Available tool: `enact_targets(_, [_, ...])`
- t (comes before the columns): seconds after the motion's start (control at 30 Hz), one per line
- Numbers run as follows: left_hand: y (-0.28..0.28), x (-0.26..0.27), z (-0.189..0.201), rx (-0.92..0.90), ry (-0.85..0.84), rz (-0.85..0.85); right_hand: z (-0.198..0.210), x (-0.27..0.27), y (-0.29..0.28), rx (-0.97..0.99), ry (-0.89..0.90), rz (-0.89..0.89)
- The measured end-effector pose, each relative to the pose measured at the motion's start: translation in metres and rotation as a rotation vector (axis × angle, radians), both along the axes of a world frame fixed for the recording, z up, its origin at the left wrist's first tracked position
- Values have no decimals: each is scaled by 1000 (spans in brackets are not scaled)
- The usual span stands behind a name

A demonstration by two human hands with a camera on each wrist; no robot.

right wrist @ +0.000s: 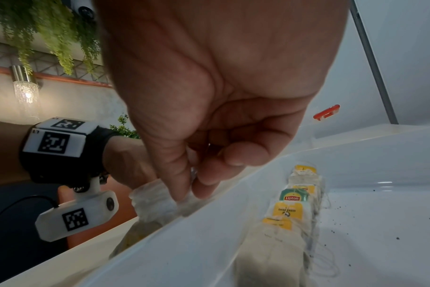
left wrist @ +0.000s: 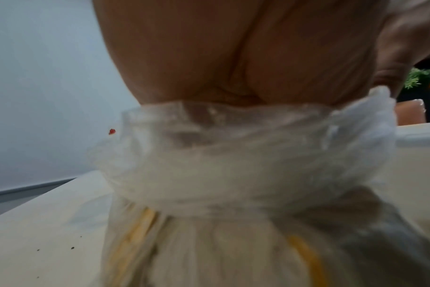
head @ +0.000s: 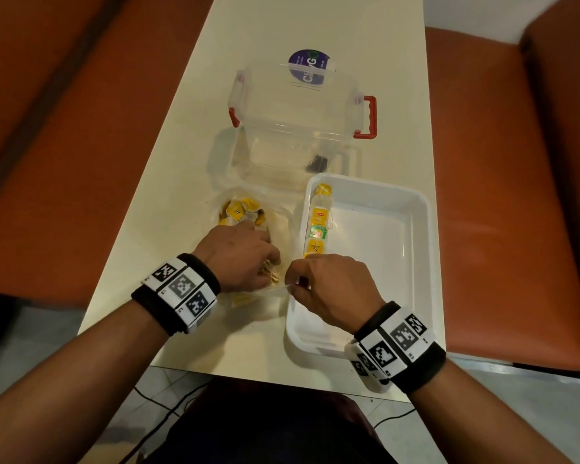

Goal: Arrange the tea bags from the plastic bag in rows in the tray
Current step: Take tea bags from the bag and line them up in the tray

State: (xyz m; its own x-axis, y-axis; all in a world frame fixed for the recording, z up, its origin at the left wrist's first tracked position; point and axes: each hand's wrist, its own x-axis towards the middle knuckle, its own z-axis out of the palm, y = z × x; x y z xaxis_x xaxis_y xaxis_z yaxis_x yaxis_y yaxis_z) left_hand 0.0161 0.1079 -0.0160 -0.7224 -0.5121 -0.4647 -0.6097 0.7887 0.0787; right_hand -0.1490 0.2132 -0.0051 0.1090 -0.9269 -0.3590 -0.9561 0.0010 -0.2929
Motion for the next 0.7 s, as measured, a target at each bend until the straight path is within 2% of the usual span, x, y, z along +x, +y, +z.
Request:
enact_targets(0.2, [1,6,-4,-20,14,-25,0,-2,-1,2,-9,14])
enact_targets(0.4, [3,4,-6,0,81,96,0,-3,-1,7,-8,20])
enact_targets(0.5, [5,4,-10,-31,116,105,0,-4,-1,4,-10,22])
enact_targets(0.57, [5,6,-12,-17,197,178,0,-5,-1,4,-13,16])
enact_targets(0.7, [3,19,-11,139,517,451,1,-7,0,6,-18,-4])
